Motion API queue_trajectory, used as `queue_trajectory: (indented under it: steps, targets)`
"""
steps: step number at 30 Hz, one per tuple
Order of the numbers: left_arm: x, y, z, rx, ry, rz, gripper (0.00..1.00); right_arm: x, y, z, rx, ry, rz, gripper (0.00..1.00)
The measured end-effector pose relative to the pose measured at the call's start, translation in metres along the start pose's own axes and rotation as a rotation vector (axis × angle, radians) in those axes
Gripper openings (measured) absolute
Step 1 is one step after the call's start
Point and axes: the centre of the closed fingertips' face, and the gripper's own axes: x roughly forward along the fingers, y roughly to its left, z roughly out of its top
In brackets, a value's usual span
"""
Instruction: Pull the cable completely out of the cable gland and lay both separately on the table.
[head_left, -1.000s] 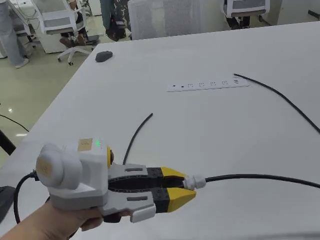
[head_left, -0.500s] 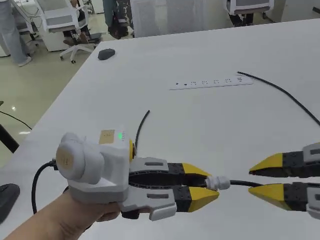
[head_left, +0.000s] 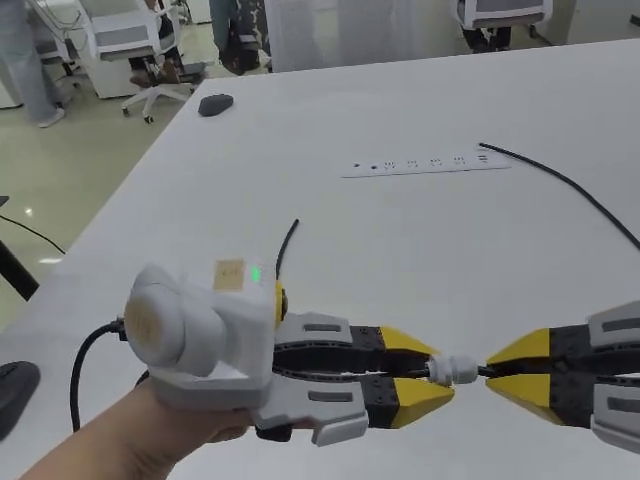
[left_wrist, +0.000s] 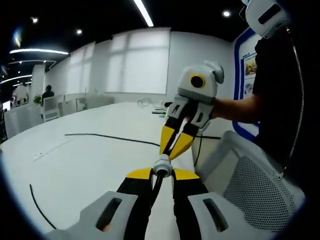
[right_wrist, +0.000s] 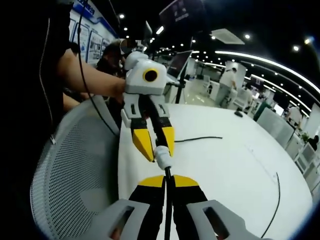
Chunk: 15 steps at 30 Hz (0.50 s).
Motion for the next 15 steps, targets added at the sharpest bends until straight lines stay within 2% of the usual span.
queue_trajectory:
  steps: [3, 6, 8, 9, 10, 12, 15]
  targets:
    - [-0.002, 0.004, -0.002, -0.004, 0.006, 0.01, 0.14, -0.009, -0.007, -0.012, 0.05, 0.018, -0.036, 0.0]
    - [-0.008, 0.009, -0.003, -0.009, 0.009, 0.031, 0.14, -0.023, -0.021, -0.035, 0.092, 0.064, -0.106, 0.0]
    - [-0.016, 0.018, -0.004, -0.018, 0.014, 0.072, 0.14, -0.036, -0.033, -0.057, 0.113, 0.111, -0.167, 0.0]
    - [-0.02, 0.021, -0.004, -0.051, 0.008, 0.081, 0.14, -0.043, -0.038, -0.066, 0.149, 0.11, -0.2, 0.0]
    - [-0.022, 0.022, -0.004, -0.057, 0.0, 0.079, 0.14, -0.048, -0.041, -0.071, 0.191, 0.104, -0.21, 0.0]
    - [-0.027, 0.027, -0.007, -0.043, 0.011, 0.105, 0.14, -0.062, -0.049, -0.09, 0.219, 0.141, -0.264, 0.0]
    - [-0.032, 0.029, -0.006, -0.051, 0.003, 0.117, 0.14, -0.074, -0.054, -0.105, 0.276, 0.136, -0.296, 0.0]
